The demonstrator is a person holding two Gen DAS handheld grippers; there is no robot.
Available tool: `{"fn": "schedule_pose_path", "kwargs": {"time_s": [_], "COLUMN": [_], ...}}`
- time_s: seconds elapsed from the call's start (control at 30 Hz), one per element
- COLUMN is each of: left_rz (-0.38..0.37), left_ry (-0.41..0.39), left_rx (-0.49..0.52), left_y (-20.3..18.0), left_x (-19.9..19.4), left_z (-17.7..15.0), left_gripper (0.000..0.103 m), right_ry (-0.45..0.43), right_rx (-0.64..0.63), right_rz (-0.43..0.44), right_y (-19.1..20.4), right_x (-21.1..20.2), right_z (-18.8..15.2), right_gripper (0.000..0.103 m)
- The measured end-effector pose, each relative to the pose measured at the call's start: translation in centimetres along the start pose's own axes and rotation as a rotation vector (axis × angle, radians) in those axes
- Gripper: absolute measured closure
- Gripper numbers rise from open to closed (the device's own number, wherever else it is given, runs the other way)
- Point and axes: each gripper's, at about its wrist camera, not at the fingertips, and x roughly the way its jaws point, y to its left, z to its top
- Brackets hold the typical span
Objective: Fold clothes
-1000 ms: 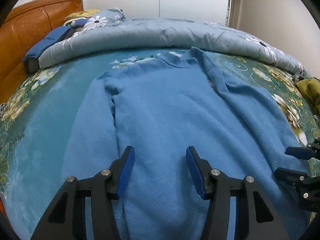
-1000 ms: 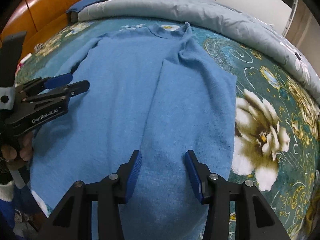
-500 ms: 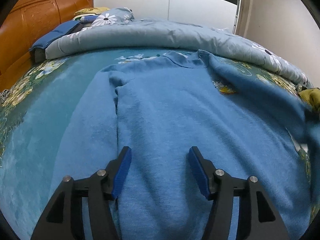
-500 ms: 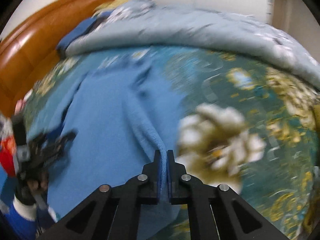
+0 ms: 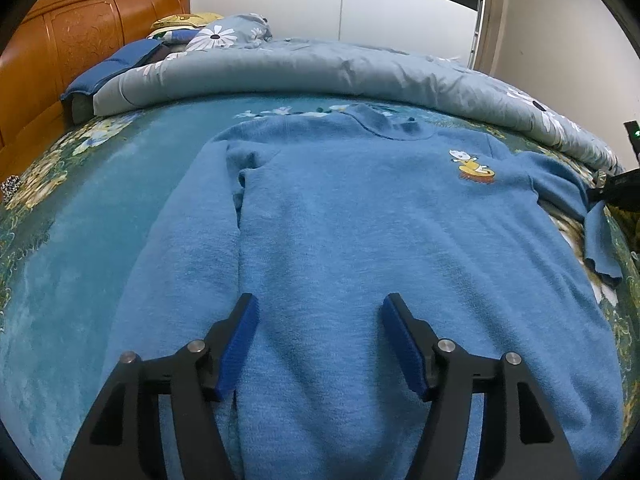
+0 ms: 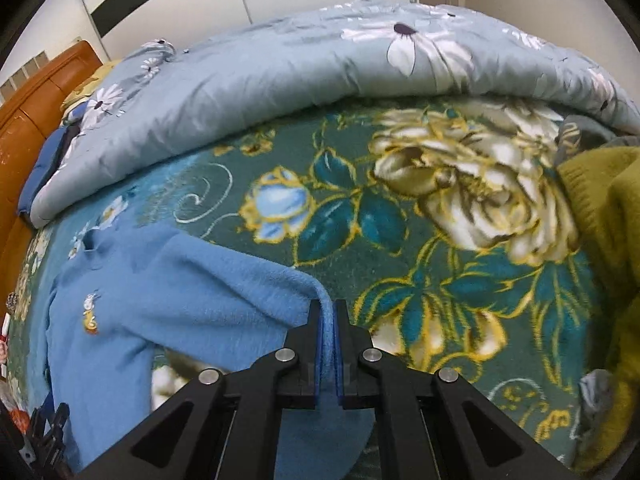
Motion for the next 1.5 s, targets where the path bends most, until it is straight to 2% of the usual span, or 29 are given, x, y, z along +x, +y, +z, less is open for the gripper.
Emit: {"fn": "schedule_pose_path", "kwargs": {"time_s": [0.13, 0.17, 0.2, 0.27, 0.37, 0.47, 0.57, 0.67, 0.7, 0.77, 0.83, 0.93, 1.03, 1.13, 1.23, 1.3, 1.37, 1.5], "left_rz": [-0.024, -0.032, -0.040, -0.034, 0.026, 0.106, 0.086, 0.010, -0.002, -0.027, -0.040, -0.025, -0.022, 0.056, 0.214, 0.343, 0.400, 0.449], "left_ry": [-0.024, -0.034, -0.046, -0.067, -0.092, -0.031, 0.045, 0.059, 0.051, 0.051, 0.065, 0.059, 0.036, -0.007, -0.055, -0.059, -0.033, 0.039], "left_rx": [-0.001, -0.007, -0.023, -0.062, -0.127, -0.168, -0.199, -0.237, -0.232, -0.206, -0.180, -0.146, -0.113, -0.080, -0.061, -0.064, -0.099, -0.114], "left_y": [0.5, 0.9, 1.5, 3.2, 6.6, 10.1, 12.5, 13.7, 13.7, 13.0, 12.0, 11.0, 10.6, 12.0, 15.0, 17.9, 20.9, 25.0], "left_x": [-1.3, -1.8, -2.3, -3.4, -4.7, -4.4, -3.5, -3.5, -3.6, -3.5, -3.1, -3.0, -3.4, -4.3, -4.9, -4.8, -4.2, -1.2], "left_z": [0.3, 0.4, 0.7, 1.0, 1.0, -0.2, -1.9, -3.0, -3.2, -3.2, -3.2, -3.2, -2.6, -1.1, 1.5, 3.1, 4.5, 5.5], "left_gripper": [0.037, 0.037, 0.037, 0.037, 0.037, 0.037, 0.037, 0.037, 0.040, 0.057, 0.085, 0.098, 0.099, 0.099, 0.099, 0.099, 0.099, 0.098], "right_ry": [-0.046, -0.068, -0.088, -0.126, -0.184, -0.206, -0.183, -0.151, -0.142, -0.130, -0.128, -0.132, -0.133, -0.127, -0.118, -0.109, -0.098, -0.080], "right_rx": [-0.018, -0.026, -0.023, 0.000, 0.011, -0.003, -0.056, -0.115, -0.134, -0.169, -0.186, -0.195, -0.191, -0.184, -0.176, -0.164, -0.151, -0.132], "right_rz": [0.028, 0.050, 0.066, 0.085, 0.094, 0.109, 0.102, 0.074, 0.066, 0.059, 0.061, 0.072, 0.077, 0.074, 0.061, 0.052, 0.051, 0.048], "right_y": [0.4, 0.4, 0.4, 0.4, 0.8, 1.7, 2.9, 4.3, 4.7, 5.7, 6.5, 7.4, 7.7, 7.8, 7.3, 6.8, 6.2, 5.5], "right_x": [-1.1, -1.7, -2.4, -4.2, -7.5, -10.1, -11.3, -11.8, -11.8, -12.0, -12.2, -12.5, -12.6, -12.5, -12.3, -12.1, -11.9, -11.2], "right_z": [-0.2, -0.3, -0.4, -0.8, -2.6, -5.3, -8.5, -10.7, -11.2, -12.2, -12.6, -12.8, -12.8, -12.9, -13.2, -13.4, -13.4, -13.2], "right_gripper": [0.094, 0.089, 0.070, 0.048, 0.046, 0.043, 0.043, 0.043, 0.043, 0.043, 0.043, 0.043, 0.043, 0.043, 0.043, 0.043, 0.043, 0.043]}}
